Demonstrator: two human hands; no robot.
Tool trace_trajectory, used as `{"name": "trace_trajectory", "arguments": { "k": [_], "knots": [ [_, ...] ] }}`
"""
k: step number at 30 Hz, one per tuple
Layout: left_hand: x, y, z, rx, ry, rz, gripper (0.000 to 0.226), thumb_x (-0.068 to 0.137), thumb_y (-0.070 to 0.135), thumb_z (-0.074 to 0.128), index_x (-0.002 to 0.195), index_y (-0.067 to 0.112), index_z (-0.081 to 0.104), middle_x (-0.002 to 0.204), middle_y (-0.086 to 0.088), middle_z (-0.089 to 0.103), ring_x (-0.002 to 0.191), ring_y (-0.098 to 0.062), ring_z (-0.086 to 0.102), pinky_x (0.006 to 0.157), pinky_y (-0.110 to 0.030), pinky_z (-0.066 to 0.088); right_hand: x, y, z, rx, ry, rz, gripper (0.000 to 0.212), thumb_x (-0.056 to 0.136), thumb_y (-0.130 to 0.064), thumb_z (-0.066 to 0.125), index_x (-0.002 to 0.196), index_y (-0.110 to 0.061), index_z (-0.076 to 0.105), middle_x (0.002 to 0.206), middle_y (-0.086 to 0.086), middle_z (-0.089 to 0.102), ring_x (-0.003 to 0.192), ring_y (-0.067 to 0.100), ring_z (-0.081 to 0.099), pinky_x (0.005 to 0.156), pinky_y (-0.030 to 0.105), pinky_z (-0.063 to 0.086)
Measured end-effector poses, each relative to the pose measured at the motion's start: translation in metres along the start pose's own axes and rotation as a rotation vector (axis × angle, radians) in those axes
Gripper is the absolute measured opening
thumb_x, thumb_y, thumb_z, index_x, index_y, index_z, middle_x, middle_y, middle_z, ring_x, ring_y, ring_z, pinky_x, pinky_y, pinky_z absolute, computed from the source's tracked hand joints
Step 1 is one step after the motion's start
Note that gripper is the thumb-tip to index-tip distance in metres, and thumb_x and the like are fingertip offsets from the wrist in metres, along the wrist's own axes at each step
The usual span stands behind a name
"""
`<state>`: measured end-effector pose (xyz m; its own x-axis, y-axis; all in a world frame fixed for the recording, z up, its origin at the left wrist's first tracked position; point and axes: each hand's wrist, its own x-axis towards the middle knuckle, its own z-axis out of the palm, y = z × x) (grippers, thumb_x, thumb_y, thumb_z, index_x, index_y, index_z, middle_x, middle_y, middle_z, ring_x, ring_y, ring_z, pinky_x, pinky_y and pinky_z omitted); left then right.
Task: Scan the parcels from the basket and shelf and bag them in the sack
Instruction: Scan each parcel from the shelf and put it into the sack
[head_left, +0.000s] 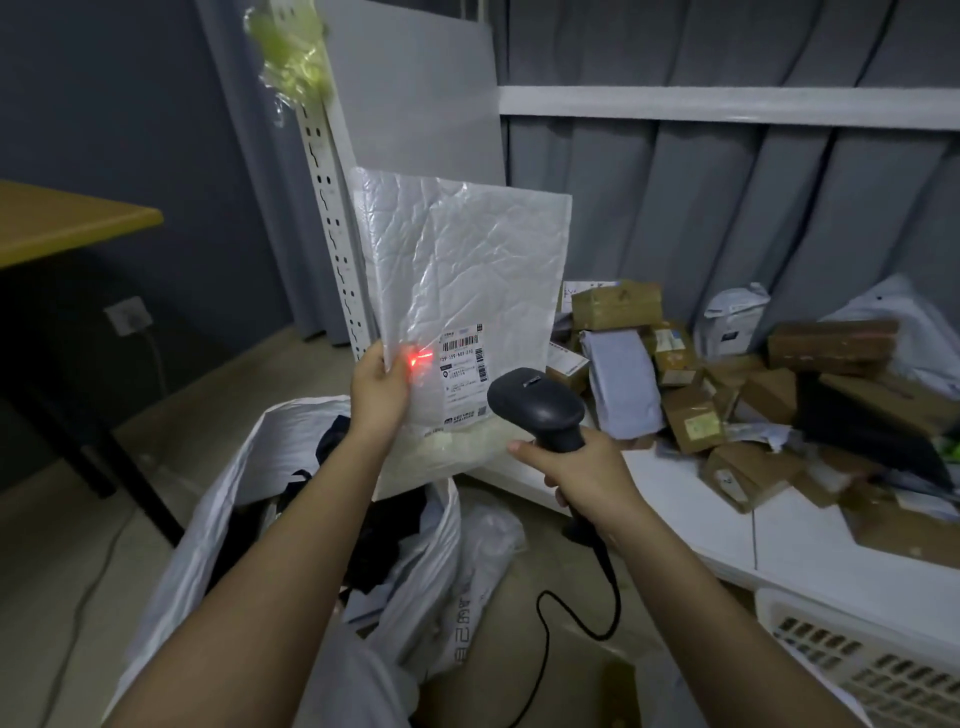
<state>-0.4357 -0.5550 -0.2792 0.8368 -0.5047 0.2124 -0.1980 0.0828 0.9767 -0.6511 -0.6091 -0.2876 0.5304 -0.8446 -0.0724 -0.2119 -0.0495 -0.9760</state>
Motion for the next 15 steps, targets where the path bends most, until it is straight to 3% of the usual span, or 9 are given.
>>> {"name": "trace_trajectory", "arguments": {
  "k": [11,15],
  "knots": [
    [-0.010,0.007,-0.017,-0.050,0.021,0.020,0.007,0.095,0.020,0.059,0.099,0.024,0.064,0.092,0.009,0.068,0.090,-0.013,0.066,0.082,-0.032,0.053,-0.010,-0.012,0.003,0.086,-0.012,0.031,0.022,0.076,-0.020,0.081,0.076,-0.009,0.062,0.062,0.002,0.053,0.055,0.015,0.049,0.048,0.029,0.038],
    [-0.016,0.015,-0.039,-0.050,0.100,0.062,0.007,0.096,0.016,0.057,0.099,0.020,0.062,0.086,0.012,0.066,0.078,0.000,0.062,0.071,-0.021,0.050,-0.009,-0.010,0.012,0.138,-0.037,-0.006,0.022,0.078,-0.018,0.080,0.094,-0.009,0.069,0.076,0.003,0.061,0.059,0.012,0.050,0.049,0.027,0.041]
  ]
}}
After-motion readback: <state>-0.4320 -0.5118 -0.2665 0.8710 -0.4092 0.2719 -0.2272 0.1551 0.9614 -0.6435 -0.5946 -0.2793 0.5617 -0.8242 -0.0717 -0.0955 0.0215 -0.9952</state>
